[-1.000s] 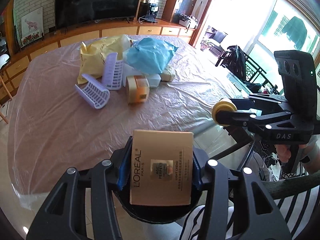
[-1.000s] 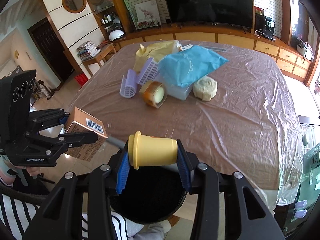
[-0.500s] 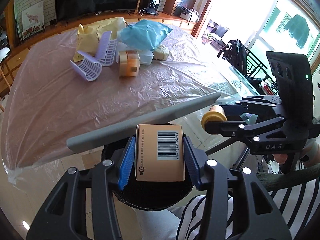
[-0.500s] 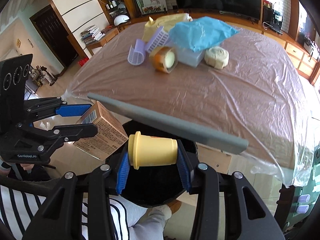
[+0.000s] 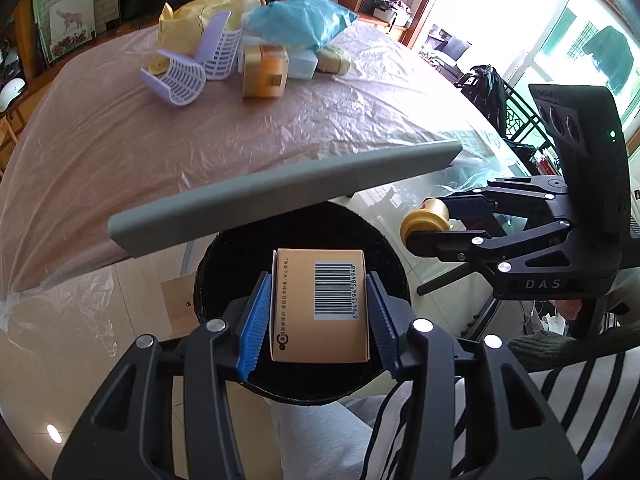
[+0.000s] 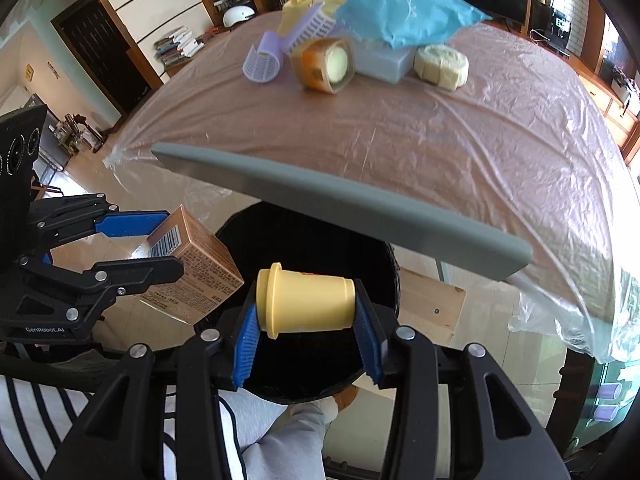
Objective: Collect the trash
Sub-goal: 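Carry the box and yellow cup with both tools over the black bin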
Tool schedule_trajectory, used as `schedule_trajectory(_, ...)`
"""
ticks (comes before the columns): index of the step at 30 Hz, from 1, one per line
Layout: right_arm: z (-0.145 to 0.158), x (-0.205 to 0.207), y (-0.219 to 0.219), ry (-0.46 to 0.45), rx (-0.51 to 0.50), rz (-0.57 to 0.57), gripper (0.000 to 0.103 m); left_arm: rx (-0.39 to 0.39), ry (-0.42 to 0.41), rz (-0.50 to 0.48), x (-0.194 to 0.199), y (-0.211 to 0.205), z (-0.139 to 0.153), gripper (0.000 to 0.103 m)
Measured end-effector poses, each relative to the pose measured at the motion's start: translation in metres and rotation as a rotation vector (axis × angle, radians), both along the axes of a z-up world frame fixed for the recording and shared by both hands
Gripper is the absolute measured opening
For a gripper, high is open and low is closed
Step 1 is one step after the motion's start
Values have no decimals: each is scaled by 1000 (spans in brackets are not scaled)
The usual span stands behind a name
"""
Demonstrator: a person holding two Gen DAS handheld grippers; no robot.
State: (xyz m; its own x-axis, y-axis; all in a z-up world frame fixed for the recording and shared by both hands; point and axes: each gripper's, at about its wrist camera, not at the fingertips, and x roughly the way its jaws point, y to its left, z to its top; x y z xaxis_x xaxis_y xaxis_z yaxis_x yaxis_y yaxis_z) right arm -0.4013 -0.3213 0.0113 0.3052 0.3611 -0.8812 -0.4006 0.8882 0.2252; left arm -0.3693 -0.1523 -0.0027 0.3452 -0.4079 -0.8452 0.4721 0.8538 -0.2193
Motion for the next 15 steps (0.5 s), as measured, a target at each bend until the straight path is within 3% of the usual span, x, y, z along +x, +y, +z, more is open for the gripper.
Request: schedule_trajectory(15, -34, 5, 12, 42, -46, -6, 42, 52, 25, -4, 8, -9, -28, 48)
